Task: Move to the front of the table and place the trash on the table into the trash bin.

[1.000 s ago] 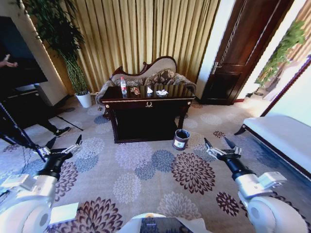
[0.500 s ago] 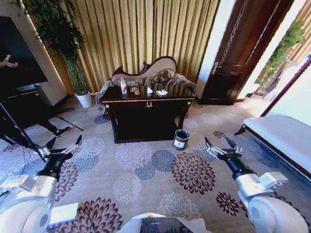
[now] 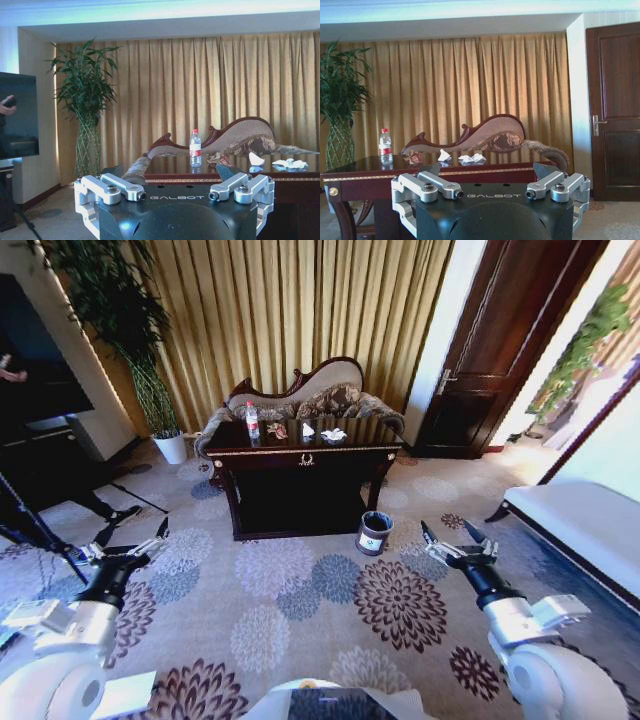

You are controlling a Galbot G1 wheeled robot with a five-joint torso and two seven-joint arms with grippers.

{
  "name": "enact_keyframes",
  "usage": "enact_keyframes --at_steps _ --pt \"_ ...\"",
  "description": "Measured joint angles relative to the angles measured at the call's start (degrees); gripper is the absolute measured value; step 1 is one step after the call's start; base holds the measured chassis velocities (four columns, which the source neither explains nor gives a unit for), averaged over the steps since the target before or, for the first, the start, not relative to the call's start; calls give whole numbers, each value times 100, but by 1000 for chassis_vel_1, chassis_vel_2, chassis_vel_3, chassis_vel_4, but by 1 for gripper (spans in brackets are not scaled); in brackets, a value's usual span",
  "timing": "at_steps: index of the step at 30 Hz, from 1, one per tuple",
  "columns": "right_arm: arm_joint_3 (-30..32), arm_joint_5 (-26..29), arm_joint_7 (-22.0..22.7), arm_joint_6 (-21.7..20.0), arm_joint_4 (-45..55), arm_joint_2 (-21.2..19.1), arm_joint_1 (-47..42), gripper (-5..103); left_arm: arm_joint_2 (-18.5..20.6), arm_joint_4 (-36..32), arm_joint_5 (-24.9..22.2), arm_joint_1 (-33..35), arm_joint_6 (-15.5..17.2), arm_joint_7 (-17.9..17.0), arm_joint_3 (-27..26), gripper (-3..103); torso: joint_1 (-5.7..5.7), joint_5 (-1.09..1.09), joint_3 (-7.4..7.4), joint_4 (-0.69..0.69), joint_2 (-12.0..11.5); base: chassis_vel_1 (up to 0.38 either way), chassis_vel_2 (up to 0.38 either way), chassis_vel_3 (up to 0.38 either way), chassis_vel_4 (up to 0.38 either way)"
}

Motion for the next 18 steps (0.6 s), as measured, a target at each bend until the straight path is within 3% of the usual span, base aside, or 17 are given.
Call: enact_keyframes --at_steps 18 --pt "-9 -5 -2 10 -20 0 -13 100 -7 0 3 19 -2 2 -4 100 -1 -1 -2 -1 2 -179 182 172 -183"
